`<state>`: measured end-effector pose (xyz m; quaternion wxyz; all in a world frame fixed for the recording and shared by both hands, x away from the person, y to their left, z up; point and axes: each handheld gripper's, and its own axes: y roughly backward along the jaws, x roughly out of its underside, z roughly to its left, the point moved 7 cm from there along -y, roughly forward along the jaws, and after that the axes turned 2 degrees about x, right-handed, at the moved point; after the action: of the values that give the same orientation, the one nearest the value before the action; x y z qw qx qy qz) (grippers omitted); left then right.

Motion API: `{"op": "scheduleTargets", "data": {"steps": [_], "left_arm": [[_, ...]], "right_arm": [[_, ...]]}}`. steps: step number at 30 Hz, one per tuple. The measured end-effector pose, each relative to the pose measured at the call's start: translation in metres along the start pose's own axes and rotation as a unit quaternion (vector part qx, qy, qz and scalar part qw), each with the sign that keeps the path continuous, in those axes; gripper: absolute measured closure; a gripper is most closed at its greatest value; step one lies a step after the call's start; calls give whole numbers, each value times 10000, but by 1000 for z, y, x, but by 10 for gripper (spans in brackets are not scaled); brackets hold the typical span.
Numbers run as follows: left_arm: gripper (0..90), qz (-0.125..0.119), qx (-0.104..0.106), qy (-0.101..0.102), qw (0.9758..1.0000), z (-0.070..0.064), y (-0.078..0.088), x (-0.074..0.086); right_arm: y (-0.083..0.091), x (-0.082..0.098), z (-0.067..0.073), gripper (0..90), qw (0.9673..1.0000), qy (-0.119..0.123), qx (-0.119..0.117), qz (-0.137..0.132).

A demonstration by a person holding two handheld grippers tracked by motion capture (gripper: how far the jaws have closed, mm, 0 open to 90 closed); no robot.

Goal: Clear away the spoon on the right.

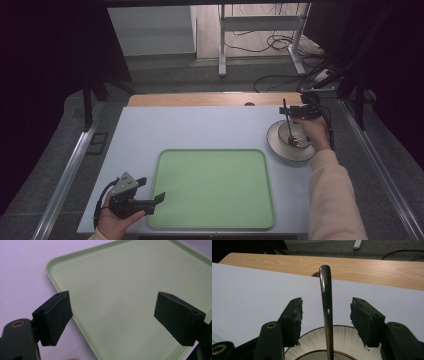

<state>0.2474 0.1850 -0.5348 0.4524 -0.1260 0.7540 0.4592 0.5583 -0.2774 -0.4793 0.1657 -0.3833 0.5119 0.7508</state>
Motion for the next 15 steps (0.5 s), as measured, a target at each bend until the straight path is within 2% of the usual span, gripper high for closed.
{"op": "scheduleTargets", "data": {"steps": [3,5,8,15], "left_arm": [[145,-1,-2,2,10000,0,0,0],[145,-4,-3,3,10000,0,0,0],[145,-8,-3,7,10000,0,0,0],[145,-6,-8,23,10000,2,0,0]], "right_arm": [[-2,1,-1,458,10000,0,13,29],[-5,2,-3,519,10000,-75,-31,33],[-7,3,-4,556,9999,-109,-54,59],[-12,7,-4,738,9995,-152,-236,139]]}}
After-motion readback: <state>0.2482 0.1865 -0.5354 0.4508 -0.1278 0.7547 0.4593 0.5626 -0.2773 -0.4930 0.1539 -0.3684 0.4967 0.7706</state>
